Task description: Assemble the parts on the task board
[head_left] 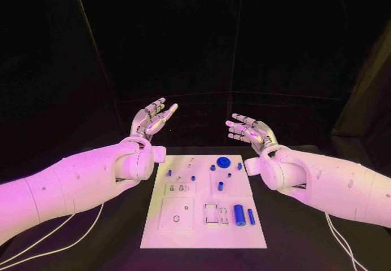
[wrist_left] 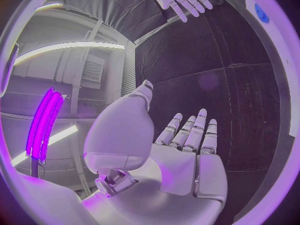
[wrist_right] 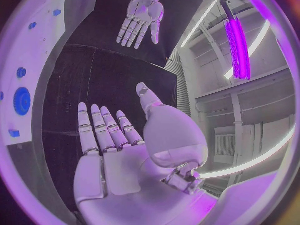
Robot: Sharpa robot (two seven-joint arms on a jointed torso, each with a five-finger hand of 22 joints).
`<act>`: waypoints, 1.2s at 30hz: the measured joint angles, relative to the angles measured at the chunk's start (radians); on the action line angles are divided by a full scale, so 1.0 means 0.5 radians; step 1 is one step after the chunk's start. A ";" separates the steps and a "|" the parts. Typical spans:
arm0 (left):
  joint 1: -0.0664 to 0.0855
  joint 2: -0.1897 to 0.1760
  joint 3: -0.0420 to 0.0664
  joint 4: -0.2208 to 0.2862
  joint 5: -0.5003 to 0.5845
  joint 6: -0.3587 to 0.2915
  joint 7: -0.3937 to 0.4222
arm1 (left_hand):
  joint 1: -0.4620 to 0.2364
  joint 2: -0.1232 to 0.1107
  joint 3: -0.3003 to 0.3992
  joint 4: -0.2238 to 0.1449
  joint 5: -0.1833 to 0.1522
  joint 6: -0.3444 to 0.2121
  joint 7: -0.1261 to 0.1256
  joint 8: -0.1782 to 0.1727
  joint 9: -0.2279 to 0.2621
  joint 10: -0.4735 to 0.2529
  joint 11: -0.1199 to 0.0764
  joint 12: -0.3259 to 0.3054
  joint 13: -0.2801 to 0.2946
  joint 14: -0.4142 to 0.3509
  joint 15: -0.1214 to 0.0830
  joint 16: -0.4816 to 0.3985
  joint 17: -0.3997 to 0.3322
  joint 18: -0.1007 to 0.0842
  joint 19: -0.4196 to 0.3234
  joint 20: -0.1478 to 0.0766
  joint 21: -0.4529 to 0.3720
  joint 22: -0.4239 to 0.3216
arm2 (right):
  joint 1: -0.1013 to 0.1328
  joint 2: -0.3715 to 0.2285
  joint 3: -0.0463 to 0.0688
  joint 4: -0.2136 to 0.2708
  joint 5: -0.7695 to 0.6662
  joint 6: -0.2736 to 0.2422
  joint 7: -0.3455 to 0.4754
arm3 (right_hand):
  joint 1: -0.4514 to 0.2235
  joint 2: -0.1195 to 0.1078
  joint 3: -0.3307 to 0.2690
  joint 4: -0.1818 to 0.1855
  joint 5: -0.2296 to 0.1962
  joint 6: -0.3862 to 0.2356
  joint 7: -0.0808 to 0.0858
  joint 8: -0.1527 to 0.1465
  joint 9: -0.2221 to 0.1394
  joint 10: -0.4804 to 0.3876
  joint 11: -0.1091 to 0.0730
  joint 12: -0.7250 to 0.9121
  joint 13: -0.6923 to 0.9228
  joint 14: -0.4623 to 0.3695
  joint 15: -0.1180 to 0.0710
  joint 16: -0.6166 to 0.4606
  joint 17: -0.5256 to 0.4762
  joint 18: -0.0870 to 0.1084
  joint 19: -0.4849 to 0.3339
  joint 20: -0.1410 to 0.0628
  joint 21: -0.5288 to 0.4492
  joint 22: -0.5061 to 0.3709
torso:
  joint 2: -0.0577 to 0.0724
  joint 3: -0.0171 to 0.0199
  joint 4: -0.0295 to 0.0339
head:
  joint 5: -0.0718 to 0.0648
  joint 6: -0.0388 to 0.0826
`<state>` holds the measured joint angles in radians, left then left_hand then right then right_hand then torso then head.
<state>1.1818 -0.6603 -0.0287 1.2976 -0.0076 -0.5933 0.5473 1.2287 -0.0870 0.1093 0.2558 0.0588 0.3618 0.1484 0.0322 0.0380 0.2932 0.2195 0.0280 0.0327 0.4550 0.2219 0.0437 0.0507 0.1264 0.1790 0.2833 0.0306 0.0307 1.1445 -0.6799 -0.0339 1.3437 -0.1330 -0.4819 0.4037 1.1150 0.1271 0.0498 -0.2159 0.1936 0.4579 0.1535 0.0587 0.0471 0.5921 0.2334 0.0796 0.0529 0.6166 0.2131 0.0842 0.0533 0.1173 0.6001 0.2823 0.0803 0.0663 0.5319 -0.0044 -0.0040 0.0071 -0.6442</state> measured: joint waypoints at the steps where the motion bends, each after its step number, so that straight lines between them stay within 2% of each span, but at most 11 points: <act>1: 0.000 0.001 -0.001 -0.003 -0.003 0.013 0.006 | 0.022 0.001 -0.002 0.007 0.000 0.011 0.003 0.008 0.002 0.010 0.010 0.000 0.002 0.018 0.004 0.004 0.001 0.011 0.006 0.006 0.002 0.002 | 0.007 0.008 -0.004 -0.017 -0.021 0.041 -0.014 | 0.038 0.001 0.007 -0.020 0.002 0.087 0.006 0.017 0.007 0.084 -0.003 0.019 0.004 0.083 -0.007 0.020 0.003 0.005 0.050 0.002 0.016 0.007 | 0.000 0.0000 0.000 | 0.000 0.000; 3: 0.000 0.001 -0.002 -0.004 -0.007 0.038 0.016 | 0.025 0.003 -0.002 0.007 0.000 0.021 0.007 0.008 0.002 0.036 0.021 0.009 0.004 0.046 0.010 0.004 0.005 0.011 0.006 0.006 0.002 0.004 | 0.019 0.024 -0.010 -0.053 -0.066 0.127 -0.046 | 0.105 0.000 0.024 -0.052 0.002 0.261 0.024 0.048 0.020 0.236 -0.014 0.054 0.010 0.234 -0.025 0.054 0.010 0.047 0.143 0.003 0.049 0.020 | -0.001 0.0000 0.000 | 0.000 0.000; 8: 0.000 -0.002 -0.002 -0.005 -0.013 0.073 0.030 | 0.049 0.027 -0.008 0.013 0.000 0.087 0.007 0.016 0.008 0.123 0.046 0.012 0.011 0.191 0.030 0.037 0.022 0.011 0.064 0.018 0.032 0.017 | 0.035 0.036 -0.013 -0.096 -0.160 0.251 -0.093 | 0.216 -0.014 0.068 -0.097 0.014 0.579 0.072 0.098 0.031 0.513 -0.057 0.102 0.011 0.523 -0.077 0.109 0.016 0.077 0.329 -0.014 0.125 0.045 | -0.001 -0.0002 0.000 | 0.000 0.000; 11: 0.000 -0.047 -0.002 0.002 -0.012 0.106 0.035 | 0.064 0.042 -0.008 0.013 0.000 0.161 0.011 0.029 0.014 0.230 0.071 0.029 0.018 0.394 0.040 0.082 0.044 0.011 0.145 0.018 0.067 0.032 | 0.037 0.004 -0.012 -0.193 -0.429 0.243 -0.098 | 0.261 -0.033 0.098 -0.126 0.022 0.745 0.105 0.108 0.033 0.669 -0.091 0.104 0.013 0.692 -0.114 0.127 0.020 0.078 0.438 -0.037 0.174 0.060 | 0.004 0.0012 0.000 | 0.008 -0.023; 15: 0.000 -0.089 -0.002 0.026 -0.008 0.150 0.035 | 0.074 0.053 -0.020 0.001 0.000 0.249 0.019 0.029 0.019 0.334 0.086 0.029 0.021 0.568 0.031 0.122 0.058 0.011 0.308 0.018 0.130 0.061 | 0.044 -0.024 -0.011 -0.230 -0.791 0.215 -0.127 | 0.289 -0.061 0.159 -0.135 0.027 0.884 0.142 0.114 0.033 0.815 -0.123 0.104 0.013 0.849 -0.155 0.127 0.023 0.108 0.540 -0.068 0.225 0.073 | 0.020 0.0048 -0.001 | 0.014 -0.028; 19: 0.000 -0.125 -0.002 0.080 -0.009 0.193 0.034 | 0.088 0.066 -0.023 -0.037 0.000 0.357 0.027 0.041 0.027 0.466 0.080 0.040 0.030 0.631 0.020 0.138 0.058 0.011 0.416 0.018 0.168 0.075 | 0.065 -0.017 -0.008 -0.221 -1.079 0.213 -0.164 | 0.305 -0.078 0.216 -0.141 0.037 0.979 0.131 0.114 0.036 0.927 -0.149 0.091 0.015 0.974 -0.188 0.127 0.029 0.108 0.615 -0.100 0.270 0.084 | 0.046 0.0082 -0.003 | 0.016 -0.020; 22: 0.000 -0.152 -0.003 0.107 -0.013 0.225 0.028 | 0.096 0.074 -0.036 -0.066 0.000 0.496 0.044 0.062 0.036 0.730 0.061 0.082 0.050 0.735 -0.008 0.177 0.063 0.011 0.630 0.017 0.245 0.107 | 0.076 -0.022 -0.008 -0.223 -1.249 0.213 -0.195 | 0.322 -0.095 0.258 -0.143 0.038 1.033 0.117 0.101 0.036 1.001 -0.166 0.076 0.017 1.063 -0.214 0.137 0.038 0.108 0.668 -0.126 0.308 0.097 | 0.069 0.0117 -0.003 | 0.019 -0.014; 25: 0.000 -0.190 -0.003 0.144 -0.019 0.261 0.019 | 0.105 0.090 -0.045 -0.113 0.000 0.658 0.068 0.077 0.044 1.007 0.037 0.134 0.066 0.841 -0.045 0.219 0.070 0.042 0.908 0.015 0.352 0.150 | 0.094 -0.022 -0.009 -0.229 -1.428 0.215 -0.235 | 0.325 -0.120 0.295 -0.144 0.050 1.071 0.104 0.089 0.036 1.052 -0.184 0.059 0.017 1.149 -0.241 0.147 0.049 0.108 0.723 -0.152 0.352 0.115 | 0.095 0.0140 -0.001 | 0.020 -0.009; 27: 0.000 -0.218 -0.003 0.175 -0.022 0.284 0.010 | 0.107 0.115 -0.055 -0.140 0.000 0.784 0.084 0.100 0.052 1.091 0.016 0.161 0.066 0.925 -0.072 0.255 0.078 0.085 1.019 0.011 0.406 0.167 | 0.106 -0.019 -0.008 -0.231 -1.547 0.220 -0.269 | 0.323 -0.140 0.309 -0.144 0.050 1.085 0.093 0.084 0.035 1.079 -0.196 0.040 0.019 1.207 -0.256 0.160 0.060 0.108 0.761 -0.169 0.385 0.129 | 0.116 0.0146 0.002 | 0.021 -0.002; 30: 0.000 -0.256 -0.003 0.220 -0.027 0.311 -0.001 | 0.111 0.122 -0.066 -0.179 0.000 0.972 0.120 0.128 0.063 1.193 -0.016 0.192 0.066 1.046 -0.109 0.297 0.089 0.089 1.153 -0.005 0.470 0.186 | 0.119 -0.006 -0.007 -0.237 -1.708 0.239 -0.323 | 0.323 -0.161 0.324 -0.142 0.050 1.109 0.089 0.068 0.035 1.108 -0.210 0.023 0.019 1.315 -0.286 0.201 0.087 0.108 0.833 -0.204 0.452 0.162 | 0.144 0.0142 0.008 | 0.021 0.007; 36: 0.000 -0.325 -0.003 0.332 -0.037 0.361 -0.025 | 0.107 0.160 -0.092 -0.249 0.000 1.099 0.166 0.130 0.062 1.360 -0.072 0.224 0.071 1.256 -0.177 0.343 0.148 0.089 1.377 -0.072 0.567 0.211 | 0.135 0.032 -0.005 -0.242 -2.084 0.306 -0.455 | 0.333 -0.213 0.324 -0.142 0.050 1.138 0.060 0.049 0.037 1.171 -0.246 0.003 0.021 1.573 -0.355 0.334 0.185 0.108 0.999 -0.296 0.651 0.265 | 0.197 0.0117 0.021 | -0.003 0.023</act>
<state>1.1818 -0.8229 -0.0303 1.4637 -0.0260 -0.4128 0.5351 1.2824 -0.0072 0.0632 0.1315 0.0587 0.9113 0.2316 0.0971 0.0691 0.9732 0.1832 0.1399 0.0680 1.0828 0.1333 0.2151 0.1245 0.1708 0.8675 0.2475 0.3138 0.1360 1.2121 -0.6637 -0.0364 1.2226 -1.1750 -0.3288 0.1764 1.2814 0.0205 0.2118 -0.2866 0.2186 1.0270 0.1836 0.0833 0.0658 1.1778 0.1105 0.0810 0.0634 1.4029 0.0356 0.2514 0.1456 0.1714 1.0995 0.1344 0.4055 0.1987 0.6303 0.0014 0.0062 0.0055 -0.6328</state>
